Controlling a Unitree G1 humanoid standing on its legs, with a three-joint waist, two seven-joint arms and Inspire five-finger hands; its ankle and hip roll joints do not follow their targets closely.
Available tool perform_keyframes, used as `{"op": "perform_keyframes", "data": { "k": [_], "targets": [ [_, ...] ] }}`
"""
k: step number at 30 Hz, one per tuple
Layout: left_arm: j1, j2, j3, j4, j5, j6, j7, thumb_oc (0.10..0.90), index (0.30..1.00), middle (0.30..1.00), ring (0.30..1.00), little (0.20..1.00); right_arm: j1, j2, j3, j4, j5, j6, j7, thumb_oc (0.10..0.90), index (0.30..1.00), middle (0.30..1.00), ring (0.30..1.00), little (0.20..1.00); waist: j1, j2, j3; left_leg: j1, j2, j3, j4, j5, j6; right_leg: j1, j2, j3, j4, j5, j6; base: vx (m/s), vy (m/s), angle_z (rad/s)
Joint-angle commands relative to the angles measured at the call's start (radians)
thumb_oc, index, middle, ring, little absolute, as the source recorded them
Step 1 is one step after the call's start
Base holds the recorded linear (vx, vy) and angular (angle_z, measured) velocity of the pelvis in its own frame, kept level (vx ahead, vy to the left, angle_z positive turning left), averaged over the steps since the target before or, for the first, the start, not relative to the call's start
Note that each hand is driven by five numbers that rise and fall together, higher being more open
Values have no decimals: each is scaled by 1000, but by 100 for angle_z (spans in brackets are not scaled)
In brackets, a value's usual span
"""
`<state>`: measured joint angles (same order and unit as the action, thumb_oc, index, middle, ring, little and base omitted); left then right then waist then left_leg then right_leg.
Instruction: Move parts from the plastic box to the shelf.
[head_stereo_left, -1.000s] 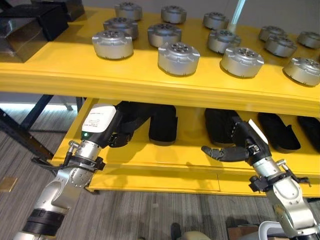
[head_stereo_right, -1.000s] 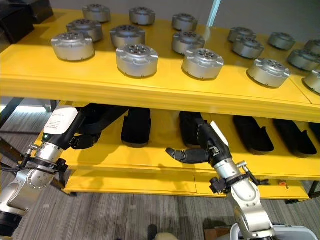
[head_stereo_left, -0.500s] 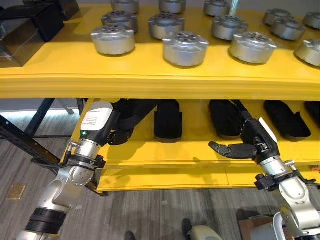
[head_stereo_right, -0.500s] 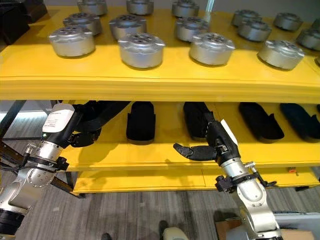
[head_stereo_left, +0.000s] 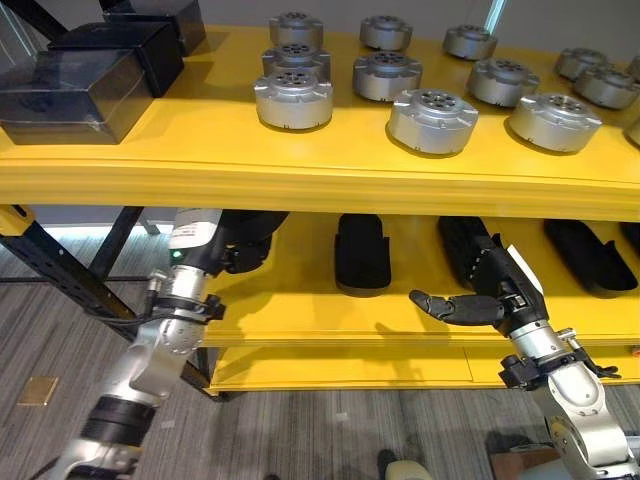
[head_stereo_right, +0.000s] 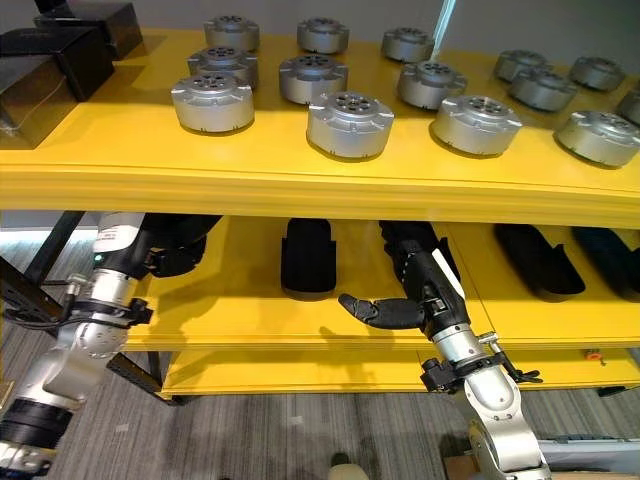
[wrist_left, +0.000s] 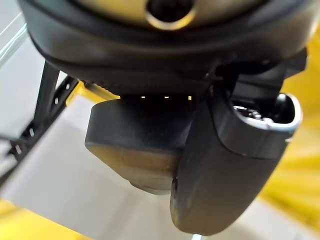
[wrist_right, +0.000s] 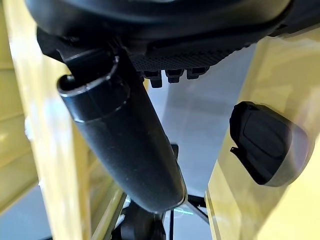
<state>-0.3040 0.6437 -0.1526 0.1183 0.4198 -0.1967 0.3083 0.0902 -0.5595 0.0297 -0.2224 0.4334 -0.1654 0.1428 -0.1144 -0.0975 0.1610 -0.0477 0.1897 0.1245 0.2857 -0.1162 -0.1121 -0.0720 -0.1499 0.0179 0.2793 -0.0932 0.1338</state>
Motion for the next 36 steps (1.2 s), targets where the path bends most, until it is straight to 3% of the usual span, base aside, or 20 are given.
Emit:
{"op": "perform_keyframes", "data": {
  "k": [1, 5, 12, 27, 36],
  "targets": [
    [-189, 15, 0, -33, -64, -36, 129, 400, 300, 300, 300, 300, -95, -31, -27, -79, 34, -97, -30, 900, 1000, 1000, 1000, 1000, -20, -23, -76, -146, 87, -49, 171, -22, -1, -6, -34, -8, 133, -84, -7, -79, -17, 15],
    [-266, -25, -78, 44, -80, -5, 144, 400, 300, 300, 300, 300, -155, -22, 10, -69, 60, -106, -60, 900, 1000, 1000, 1000, 1000, -21, -33, -68, -239, 96, -103, 271, -58, -2, -93, -13, -11, 256, -137, -26, -113, -37, 7],
    [-273, -66, -85, 127, -92, 28, 179, 400, 300, 300, 300, 300, -223, -7, 44, -50, 34, -123, -99, 900, 1000, 1000, 1000, 1000, -19, -25, -75, -328, 103, -136, 364, -88, 4, -208, 0, 2, 379, -186, -43, -80, -18, -3],
    [-265, -108, -21, 256, -150, 57, 303, 400, 300, 300, 300, 300, -267, -11, 70, -32, 23, -148, -128, 900, 1000, 1000, 1000, 1000, -16, -16, -84, -427, 92, -167, 434, -102, 10, -300, -7, -18, 470, -229, -50, -17, -7, 2],
    [-329, -61, -22, 362, -148, 83, 351, 400, 300, 300, 300, 300, -282, -28, 73, -31, 22, -159, -140, 900, 1000, 1000, 1000, 1000, -18, -18, -82, -445, 89, -178, 440, -100, 10, -308, -9, -28, 474, -233, -52, 17, -7, 3]
  ]
}}
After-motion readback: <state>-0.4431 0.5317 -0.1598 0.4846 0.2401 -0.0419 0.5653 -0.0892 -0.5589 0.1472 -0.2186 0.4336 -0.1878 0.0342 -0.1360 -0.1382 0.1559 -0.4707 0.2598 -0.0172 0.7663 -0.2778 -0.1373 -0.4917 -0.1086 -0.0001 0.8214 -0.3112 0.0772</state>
